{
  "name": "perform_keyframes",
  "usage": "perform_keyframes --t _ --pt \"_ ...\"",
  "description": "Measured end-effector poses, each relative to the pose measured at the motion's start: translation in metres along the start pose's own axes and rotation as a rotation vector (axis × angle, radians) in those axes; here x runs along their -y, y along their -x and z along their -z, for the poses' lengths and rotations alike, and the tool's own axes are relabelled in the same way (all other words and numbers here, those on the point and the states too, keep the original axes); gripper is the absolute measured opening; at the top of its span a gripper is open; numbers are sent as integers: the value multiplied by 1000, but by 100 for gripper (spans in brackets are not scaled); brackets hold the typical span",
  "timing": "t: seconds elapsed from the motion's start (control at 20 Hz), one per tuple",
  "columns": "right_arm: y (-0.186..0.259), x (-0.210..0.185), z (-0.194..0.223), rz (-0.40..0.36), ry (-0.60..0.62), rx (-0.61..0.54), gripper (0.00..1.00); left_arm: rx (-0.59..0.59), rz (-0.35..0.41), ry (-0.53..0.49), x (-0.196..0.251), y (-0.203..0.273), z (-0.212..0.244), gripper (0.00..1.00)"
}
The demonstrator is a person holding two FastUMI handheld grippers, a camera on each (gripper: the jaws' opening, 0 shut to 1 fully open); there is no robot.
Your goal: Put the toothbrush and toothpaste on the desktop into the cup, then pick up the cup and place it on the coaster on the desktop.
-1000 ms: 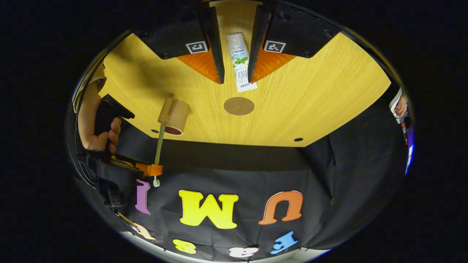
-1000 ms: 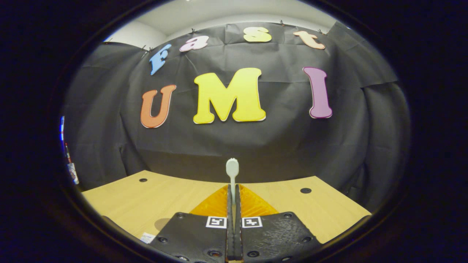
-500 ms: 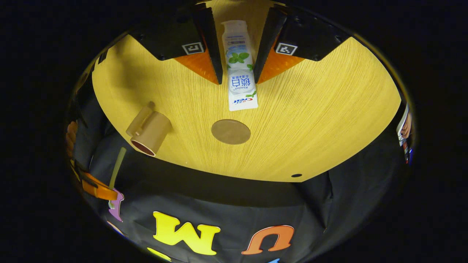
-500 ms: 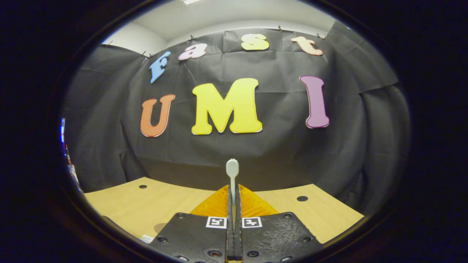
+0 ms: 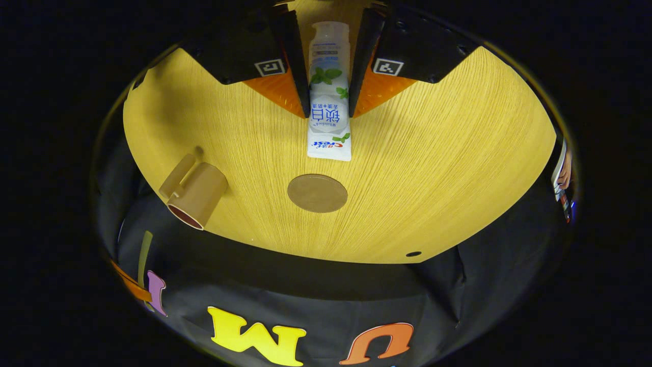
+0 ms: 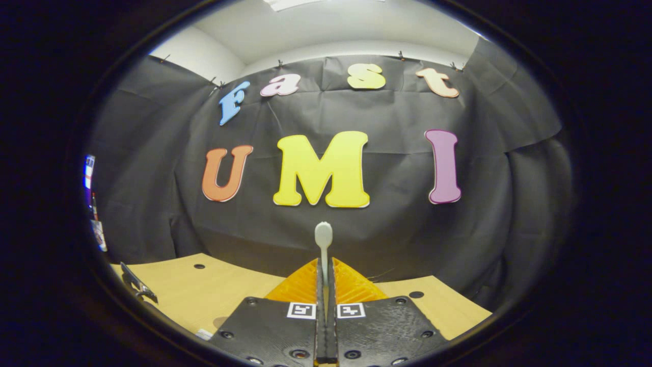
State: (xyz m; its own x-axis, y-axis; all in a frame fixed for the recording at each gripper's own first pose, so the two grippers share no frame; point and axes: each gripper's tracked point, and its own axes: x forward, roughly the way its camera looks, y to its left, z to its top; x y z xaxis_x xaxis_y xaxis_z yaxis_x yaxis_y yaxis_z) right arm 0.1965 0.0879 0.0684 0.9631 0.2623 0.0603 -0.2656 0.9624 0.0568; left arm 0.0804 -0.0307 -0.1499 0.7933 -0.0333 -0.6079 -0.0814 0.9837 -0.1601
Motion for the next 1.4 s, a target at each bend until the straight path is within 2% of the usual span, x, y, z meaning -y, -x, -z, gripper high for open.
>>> perform_keyframes --t 0.05,0.1,0.15,0.2,0.25,0.6,0.65,0.7,0.75,0.8,0.9,1.0,1.05,1.1,1.15,1.2,1.25,1.4 --pt "-4 0 6 -3 -13 -16 1 10 6 8 0 -2 -4 48" --pt "-9 1 14 -2 -30 -35 1 19 13 14 1 -4 -8 46" --pt "-13 2 20 -1 -50 -55 1 27 12 13 1 -5 -14 46" --pt "-20 2 30 -5 -75 -82 0 38 7 4 1 -7 -22 51" --pt "-25 4 38 2 -80 -102 0 46 13 3 3 -8 -29 45" --pt "-54 4 81 16 -84 -202 0 120 37 -23 13 13 -42 45" --pt "-56 6 87 17 -87 -216 3 132 40 -30 15 16 -44 45" --pt "-57 6 89 17 -93 -227 3 146 45 -39 18 22 -47 45" --pt "-56 5 90 10 -101 -231 4 160 48 -46 21 24 -50 49" --pt "-55 6 91 8 -108 -234 4 174 51 -54 24 29 -52 45" --pt "-51 6 88 -7 -115 -235 7 199 61 -70 31 35 -58 45" --pt "-51 9 92 -9 -85 -237 46 223 70 -85 38 39 -63 45" --pt "-48 12 94 -7 -64 -243 62 233 77 -91 43 40 -67 45" --pt "-45 14 96 -2 -51 -250 64 239 87 -98 49 42 -70 45" --pt "-42 17 97 3 -41 -250 74 246 96 -104 54 43 -74 45" --pt "-38 20 95 3 -27 -237 92 254 104 -108 59 44 -78 45" --pt "-31 26 94 11 -9 -217 98 264 109 -110 63 45 -86 45" --pt "-7 47 90 52 44 -142 98 366 112 -151 79 60 -118 42"
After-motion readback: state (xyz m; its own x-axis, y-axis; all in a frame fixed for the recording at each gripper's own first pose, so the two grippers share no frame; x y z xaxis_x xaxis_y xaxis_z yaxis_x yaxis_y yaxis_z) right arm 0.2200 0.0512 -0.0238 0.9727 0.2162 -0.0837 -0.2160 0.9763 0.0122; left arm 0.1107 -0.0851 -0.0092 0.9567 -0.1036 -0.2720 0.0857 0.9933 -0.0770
